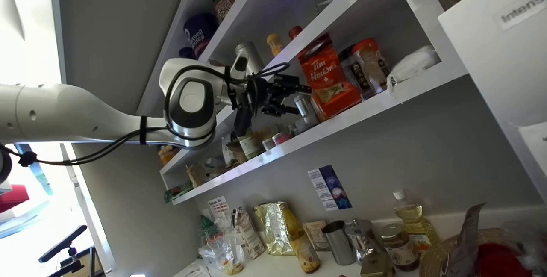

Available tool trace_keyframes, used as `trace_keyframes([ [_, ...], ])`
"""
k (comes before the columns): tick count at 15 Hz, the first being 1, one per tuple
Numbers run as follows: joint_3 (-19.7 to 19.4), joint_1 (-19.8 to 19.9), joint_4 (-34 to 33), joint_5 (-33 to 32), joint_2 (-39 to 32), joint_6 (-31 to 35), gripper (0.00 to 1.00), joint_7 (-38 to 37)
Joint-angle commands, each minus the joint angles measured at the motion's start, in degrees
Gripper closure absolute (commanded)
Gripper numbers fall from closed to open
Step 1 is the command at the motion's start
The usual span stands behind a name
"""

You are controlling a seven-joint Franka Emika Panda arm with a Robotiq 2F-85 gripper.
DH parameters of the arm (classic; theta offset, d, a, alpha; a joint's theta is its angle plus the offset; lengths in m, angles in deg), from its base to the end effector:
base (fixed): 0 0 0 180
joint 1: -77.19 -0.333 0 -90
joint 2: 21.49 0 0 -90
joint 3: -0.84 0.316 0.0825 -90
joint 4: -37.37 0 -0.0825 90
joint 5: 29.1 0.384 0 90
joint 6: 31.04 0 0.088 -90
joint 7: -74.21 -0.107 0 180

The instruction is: Move the orange packet from the bottom shelf to the counter top

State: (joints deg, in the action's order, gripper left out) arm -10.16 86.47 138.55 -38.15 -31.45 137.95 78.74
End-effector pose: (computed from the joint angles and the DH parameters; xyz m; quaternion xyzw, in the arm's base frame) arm 0.6263 -0.2094 0.5868 0.8720 -0.0503 0.4574 0.1666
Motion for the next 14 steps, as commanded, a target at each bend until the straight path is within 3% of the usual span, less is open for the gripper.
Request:
trace_keyframes([
  [1,-0.5,-0.2,-7.1,-0.2,-5.3,1.3,0.00,-1.8],
  [9,0.5,1.1,-17.0,2.9,-12.9,-0.6,0.00,-2.2],
  [10,1.0,1.2,-17.6,3.4,-13.3,-0.7,0.09,-2.1],
  [11,1.4,1.3,-18.2,3.9,-13.7,-0.9,0.28,-1.9],
  [14,2.1,1.3,-19.2,4.9,-14.4,-1.0,0.49,-1.8],
])
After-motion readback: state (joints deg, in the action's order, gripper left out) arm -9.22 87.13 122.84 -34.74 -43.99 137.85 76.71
